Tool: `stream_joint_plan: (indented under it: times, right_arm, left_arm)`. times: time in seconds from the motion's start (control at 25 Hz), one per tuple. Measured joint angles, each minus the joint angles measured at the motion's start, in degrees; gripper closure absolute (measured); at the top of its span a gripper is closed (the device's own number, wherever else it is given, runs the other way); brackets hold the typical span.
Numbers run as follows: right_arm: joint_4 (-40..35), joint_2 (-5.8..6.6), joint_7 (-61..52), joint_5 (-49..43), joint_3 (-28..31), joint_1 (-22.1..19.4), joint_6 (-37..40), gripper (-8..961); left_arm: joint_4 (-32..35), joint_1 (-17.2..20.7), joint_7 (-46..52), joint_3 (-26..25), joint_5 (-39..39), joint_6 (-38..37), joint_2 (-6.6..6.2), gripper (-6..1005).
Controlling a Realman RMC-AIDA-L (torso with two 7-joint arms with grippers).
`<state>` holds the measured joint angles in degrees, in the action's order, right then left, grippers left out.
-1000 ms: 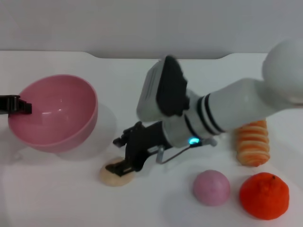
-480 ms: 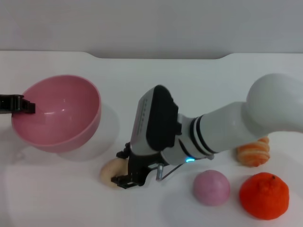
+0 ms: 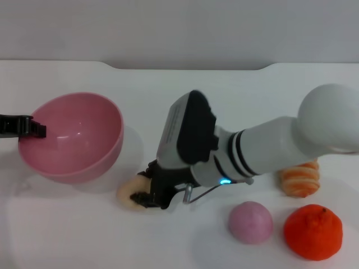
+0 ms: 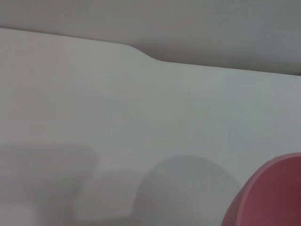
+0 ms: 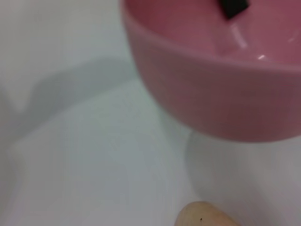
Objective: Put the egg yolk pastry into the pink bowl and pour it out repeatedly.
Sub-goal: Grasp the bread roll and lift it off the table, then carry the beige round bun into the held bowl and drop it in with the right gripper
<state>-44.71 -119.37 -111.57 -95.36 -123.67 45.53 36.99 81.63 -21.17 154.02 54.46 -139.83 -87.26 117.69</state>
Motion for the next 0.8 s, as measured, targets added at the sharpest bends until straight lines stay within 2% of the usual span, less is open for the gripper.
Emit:
stream_joint_plan:
  times: [0.12,0.24,0.52,0.68,0.8]
  right_arm:
    - [0.15,0.31,0.53,0.87,3.28,-0.79,2.24,503]
    - [0.13,0.57,2.49,0.8,9.24,-2.71,5.88,528]
    - [-2.31,1.06,10.95,0.55,31.46,-11.37,18.29,581]
    - [-8.45,2.02,12.29,-0.03,42.41,-16.24,23.69,598]
    - [-15.24,2.13,12.36,-0.51,47.15,-18.57,27.84,611]
  left_arm:
    - [-0.03,-0.02,-0.03,0.13,0.0,0.15,0.0,1001]
    - [-0.1,-0.08,-0.04,0.76,0.0,0.9,0.0,1001]
    - [-3.79,-1.99,-0.06,2.98,0.01,3.2,0.0,1001]
    - [-7.14,-4.35,-0.13,6.46,0.12,5.2,0.02,1001]
    - [-9.02,-6.21,0.17,9.53,0.41,6.86,0.16,1001]
